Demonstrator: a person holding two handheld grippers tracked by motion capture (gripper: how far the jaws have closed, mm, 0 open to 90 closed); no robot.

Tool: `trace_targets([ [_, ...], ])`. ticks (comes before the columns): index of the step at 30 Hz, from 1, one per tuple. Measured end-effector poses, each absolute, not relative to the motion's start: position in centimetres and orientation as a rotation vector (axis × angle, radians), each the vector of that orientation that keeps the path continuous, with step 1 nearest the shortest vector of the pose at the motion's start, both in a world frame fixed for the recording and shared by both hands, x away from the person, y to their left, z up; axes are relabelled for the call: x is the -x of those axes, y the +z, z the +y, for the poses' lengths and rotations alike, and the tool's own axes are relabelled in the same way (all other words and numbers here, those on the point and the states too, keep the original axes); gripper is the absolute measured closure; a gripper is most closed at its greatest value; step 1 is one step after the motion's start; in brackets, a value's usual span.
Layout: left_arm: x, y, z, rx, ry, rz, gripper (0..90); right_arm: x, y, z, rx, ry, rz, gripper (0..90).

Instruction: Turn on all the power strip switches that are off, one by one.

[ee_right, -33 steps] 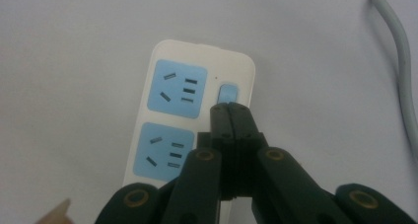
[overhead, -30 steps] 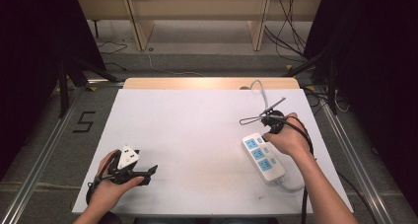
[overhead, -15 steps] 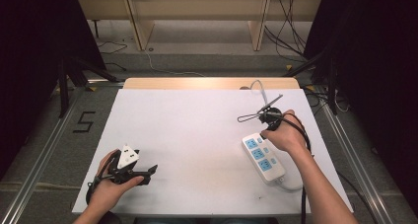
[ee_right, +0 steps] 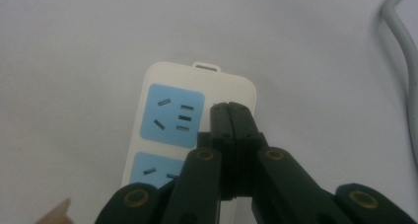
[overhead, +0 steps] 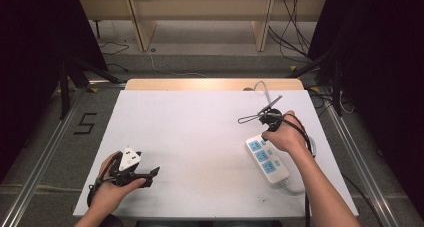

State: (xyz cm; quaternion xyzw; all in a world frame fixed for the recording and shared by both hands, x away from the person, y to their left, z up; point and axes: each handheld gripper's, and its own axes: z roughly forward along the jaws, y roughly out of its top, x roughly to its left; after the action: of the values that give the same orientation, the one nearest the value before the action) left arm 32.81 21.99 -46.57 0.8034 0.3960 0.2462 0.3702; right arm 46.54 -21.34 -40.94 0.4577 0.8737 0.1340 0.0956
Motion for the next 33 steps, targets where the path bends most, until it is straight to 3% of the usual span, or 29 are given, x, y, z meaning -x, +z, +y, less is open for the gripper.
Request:
trace_targets([
  [33, -32.81, -46.50, 22.04, -2.062, 0.641, 1.013, 17.9, -47.32, -41.93, -21.03, -1.375, 0.352, 2.602, 90.0],
])
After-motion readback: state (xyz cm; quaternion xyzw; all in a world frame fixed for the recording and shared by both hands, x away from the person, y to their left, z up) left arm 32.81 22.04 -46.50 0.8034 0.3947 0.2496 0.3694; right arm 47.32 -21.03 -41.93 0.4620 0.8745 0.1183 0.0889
